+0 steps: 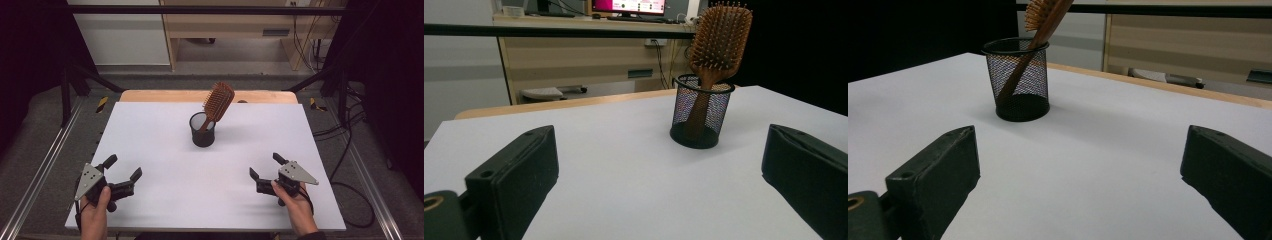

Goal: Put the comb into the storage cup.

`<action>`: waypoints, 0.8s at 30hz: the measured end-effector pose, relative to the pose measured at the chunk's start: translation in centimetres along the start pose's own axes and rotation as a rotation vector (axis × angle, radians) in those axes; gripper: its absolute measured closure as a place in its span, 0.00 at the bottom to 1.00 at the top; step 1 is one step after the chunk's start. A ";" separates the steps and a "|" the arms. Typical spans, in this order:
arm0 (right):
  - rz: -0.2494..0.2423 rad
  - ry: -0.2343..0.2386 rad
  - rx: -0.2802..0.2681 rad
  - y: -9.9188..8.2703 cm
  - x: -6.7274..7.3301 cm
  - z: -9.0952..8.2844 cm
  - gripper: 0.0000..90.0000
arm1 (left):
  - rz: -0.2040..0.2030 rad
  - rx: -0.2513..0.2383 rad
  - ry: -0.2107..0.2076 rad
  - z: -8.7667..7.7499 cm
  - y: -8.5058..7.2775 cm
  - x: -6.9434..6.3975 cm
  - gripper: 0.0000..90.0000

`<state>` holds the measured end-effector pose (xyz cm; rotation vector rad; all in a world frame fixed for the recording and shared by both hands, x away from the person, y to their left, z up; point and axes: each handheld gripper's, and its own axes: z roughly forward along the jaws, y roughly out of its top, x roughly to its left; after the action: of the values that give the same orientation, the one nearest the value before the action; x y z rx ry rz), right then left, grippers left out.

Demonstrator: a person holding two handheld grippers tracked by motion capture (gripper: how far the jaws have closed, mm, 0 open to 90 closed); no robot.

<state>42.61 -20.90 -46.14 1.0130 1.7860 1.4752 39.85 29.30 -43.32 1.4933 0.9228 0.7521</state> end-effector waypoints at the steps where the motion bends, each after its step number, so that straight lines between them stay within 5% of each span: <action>1: 0.001 0.001 0.000 0.0 0.0 0.1 0.03 | -0.001 0.001 0.000 0.0 0.0 0.0 0.02; 12: -0.006 0.015 -0.009 0.0 0.3 0.7 0.03 | -0.034 -0.014 -0.019 0.1 -0.1 0.1 0.02; 24: 0.015 0.023 -0.023 -0.3 0.3 1.3 0.03 | -0.028 -0.019 -0.042 0.4 -0.1 -0.4 0.02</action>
<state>43.47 -20.00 -46.66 1.0045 1.7769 1.5185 40.01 28.74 -43.47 1.4708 0.9010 0.7052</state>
